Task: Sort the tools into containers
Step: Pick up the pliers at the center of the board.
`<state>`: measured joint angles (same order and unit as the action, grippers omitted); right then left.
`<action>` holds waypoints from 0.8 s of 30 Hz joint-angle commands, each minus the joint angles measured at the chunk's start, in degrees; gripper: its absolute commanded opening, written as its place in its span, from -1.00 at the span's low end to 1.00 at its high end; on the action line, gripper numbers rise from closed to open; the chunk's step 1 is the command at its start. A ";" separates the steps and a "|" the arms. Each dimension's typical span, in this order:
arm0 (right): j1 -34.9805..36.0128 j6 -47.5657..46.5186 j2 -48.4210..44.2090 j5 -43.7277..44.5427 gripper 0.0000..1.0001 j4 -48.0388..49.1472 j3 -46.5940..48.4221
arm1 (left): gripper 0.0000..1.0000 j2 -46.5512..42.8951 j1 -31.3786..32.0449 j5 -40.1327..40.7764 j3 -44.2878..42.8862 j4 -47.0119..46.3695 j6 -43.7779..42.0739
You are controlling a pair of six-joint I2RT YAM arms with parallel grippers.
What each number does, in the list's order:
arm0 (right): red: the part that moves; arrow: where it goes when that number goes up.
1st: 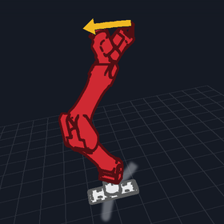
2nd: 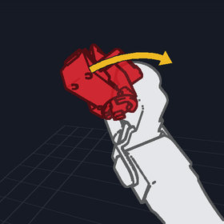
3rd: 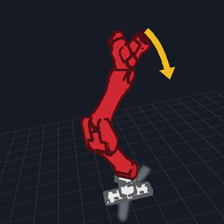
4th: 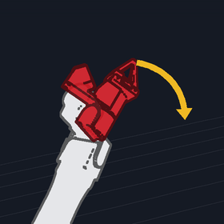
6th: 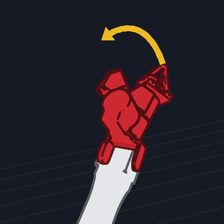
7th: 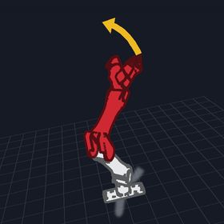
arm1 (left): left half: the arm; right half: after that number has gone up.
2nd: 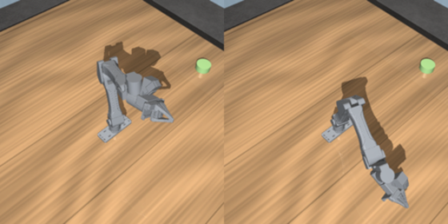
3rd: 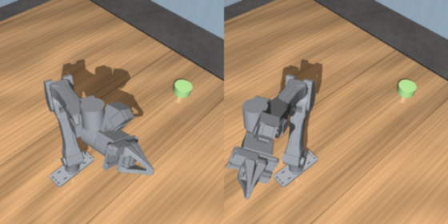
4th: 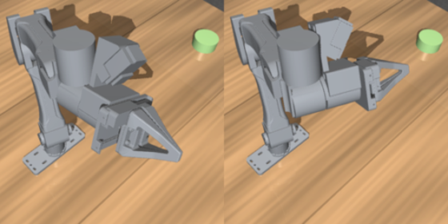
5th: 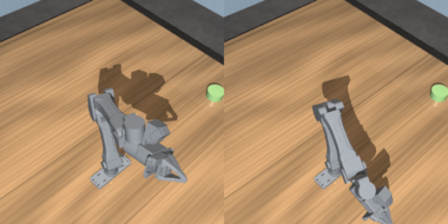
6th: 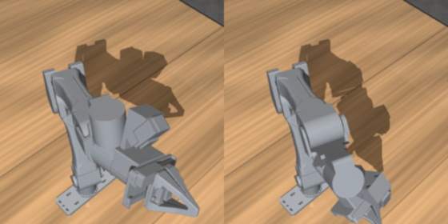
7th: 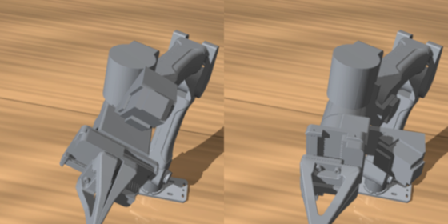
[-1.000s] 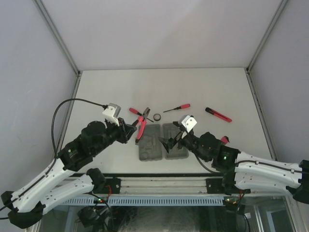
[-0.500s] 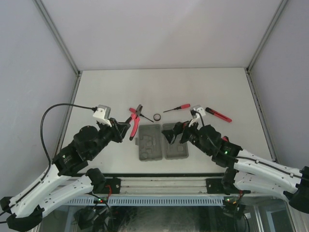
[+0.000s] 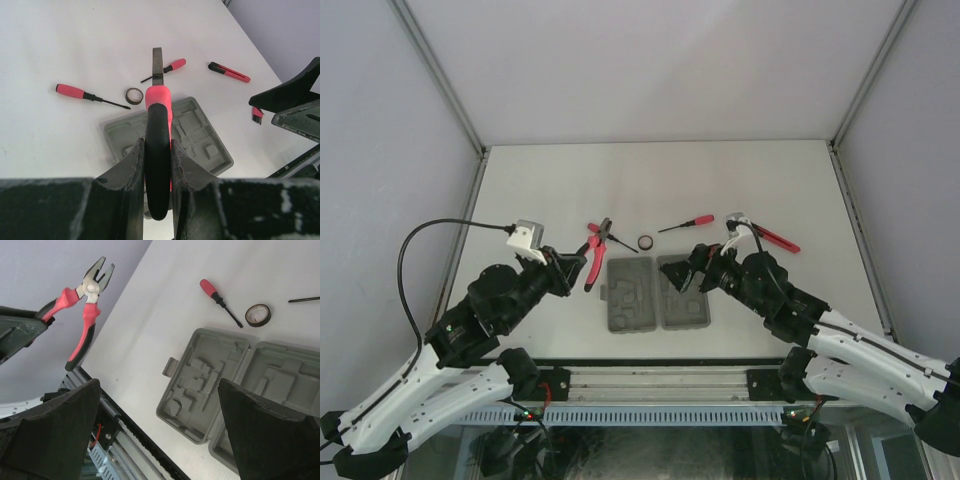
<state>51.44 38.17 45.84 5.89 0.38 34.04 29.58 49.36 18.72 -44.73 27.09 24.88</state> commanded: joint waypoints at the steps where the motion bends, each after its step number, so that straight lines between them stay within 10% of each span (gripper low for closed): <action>1: -1.32 6.46 -0.18 -0.30 0.97 3.26 0.36 | -0.99 -1.59 -0.23 1.13 0.46 -6.26 0.21; 24: 11.14 36.44 11.28 16.37 0.82 16.11 0.39 | -1.00 0.56 1.97 -5.82 5.88 -12.81 1.36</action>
<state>61.73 67.42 55.81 19.84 11.51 34.02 30.68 50.35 14.52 -39.05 22.81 25.04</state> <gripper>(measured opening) 0.907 0.248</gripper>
